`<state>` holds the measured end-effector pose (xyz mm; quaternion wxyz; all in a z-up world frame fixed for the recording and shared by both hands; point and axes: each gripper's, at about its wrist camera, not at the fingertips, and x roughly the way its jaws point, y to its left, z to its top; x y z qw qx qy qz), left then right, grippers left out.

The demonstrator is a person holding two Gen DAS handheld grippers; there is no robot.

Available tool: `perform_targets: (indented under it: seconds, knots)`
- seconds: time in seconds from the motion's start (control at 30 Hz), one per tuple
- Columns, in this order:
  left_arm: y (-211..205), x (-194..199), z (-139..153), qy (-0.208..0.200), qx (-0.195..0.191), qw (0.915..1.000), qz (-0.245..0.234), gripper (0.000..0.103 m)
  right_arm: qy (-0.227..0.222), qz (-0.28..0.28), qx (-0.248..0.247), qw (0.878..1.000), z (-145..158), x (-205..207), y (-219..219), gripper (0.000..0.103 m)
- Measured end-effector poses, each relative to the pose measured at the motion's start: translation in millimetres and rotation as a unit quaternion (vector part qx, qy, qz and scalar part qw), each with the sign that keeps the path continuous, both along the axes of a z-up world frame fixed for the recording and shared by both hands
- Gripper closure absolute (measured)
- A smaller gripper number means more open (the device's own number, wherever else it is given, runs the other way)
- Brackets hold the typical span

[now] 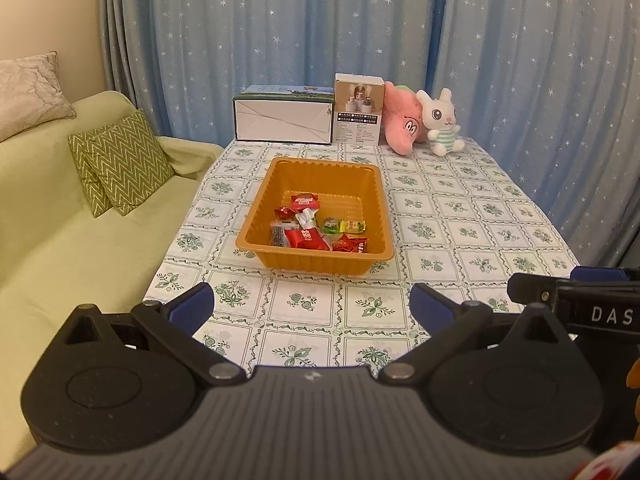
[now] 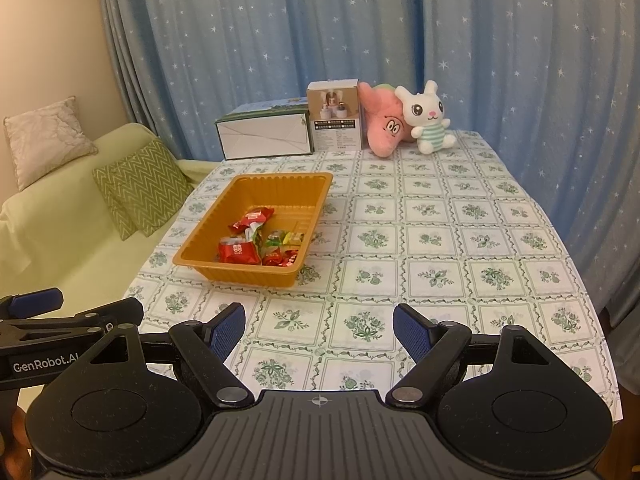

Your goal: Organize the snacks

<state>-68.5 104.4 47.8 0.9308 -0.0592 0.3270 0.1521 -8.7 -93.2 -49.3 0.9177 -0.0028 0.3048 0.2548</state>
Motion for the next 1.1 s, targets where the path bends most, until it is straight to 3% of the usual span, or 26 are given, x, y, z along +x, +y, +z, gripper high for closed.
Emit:
perform_targets:
  seconds: [1.1]
  knots:
    - [0.2,0.2,-2.0,0.001,-0.002,1.0,0.0,0.0,0.002,-0.001,0.0,1.0,-3.1,0.9,0.9,0.022]
